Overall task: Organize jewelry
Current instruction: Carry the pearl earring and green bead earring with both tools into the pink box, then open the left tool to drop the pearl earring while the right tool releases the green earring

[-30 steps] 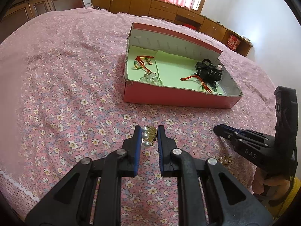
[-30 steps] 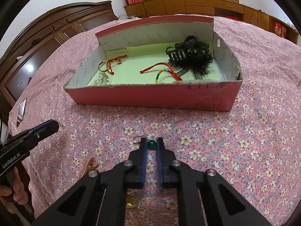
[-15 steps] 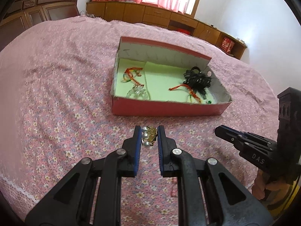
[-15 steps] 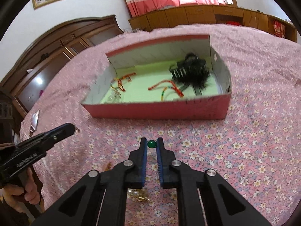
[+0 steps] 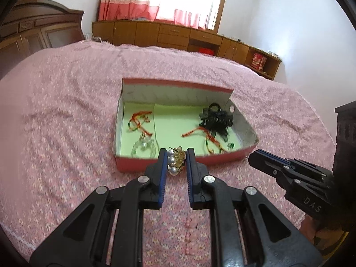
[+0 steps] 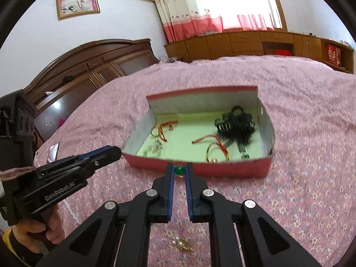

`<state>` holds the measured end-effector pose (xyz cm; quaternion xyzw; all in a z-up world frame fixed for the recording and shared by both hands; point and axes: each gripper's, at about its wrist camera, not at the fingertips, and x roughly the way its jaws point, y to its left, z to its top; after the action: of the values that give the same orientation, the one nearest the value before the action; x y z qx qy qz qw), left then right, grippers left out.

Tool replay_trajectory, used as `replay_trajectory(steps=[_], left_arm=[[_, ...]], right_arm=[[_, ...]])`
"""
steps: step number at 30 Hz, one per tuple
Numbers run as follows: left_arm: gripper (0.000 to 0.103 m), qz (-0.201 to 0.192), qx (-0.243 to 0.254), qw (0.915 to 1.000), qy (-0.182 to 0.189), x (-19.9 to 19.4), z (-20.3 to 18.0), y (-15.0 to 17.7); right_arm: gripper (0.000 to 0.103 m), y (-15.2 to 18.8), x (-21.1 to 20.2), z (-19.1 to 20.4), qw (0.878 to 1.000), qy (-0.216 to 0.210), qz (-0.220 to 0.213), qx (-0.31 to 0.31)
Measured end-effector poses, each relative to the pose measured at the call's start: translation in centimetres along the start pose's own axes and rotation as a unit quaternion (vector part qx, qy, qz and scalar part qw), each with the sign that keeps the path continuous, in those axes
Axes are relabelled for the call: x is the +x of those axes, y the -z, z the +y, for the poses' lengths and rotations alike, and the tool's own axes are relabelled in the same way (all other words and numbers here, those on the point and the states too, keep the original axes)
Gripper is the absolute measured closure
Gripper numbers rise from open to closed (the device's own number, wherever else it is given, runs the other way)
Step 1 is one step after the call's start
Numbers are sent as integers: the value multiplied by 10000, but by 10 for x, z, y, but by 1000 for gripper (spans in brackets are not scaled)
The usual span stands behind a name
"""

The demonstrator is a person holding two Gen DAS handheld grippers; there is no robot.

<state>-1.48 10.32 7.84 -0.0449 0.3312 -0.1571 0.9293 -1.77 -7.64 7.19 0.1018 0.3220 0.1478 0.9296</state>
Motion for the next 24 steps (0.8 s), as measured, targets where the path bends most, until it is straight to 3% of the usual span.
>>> replay_trajectory(steps=[12, 24], left_arm=[[95, -468, 87, 9989, 15, 10, 1, -36], [95, -614, 48, 9980, -149, 46, 8, -67]], right_arm=[[92, -38, 10, 3, 9991, 23, -415, -106], [92, -73, 49, -13, 9989, 118, -450, 54]])
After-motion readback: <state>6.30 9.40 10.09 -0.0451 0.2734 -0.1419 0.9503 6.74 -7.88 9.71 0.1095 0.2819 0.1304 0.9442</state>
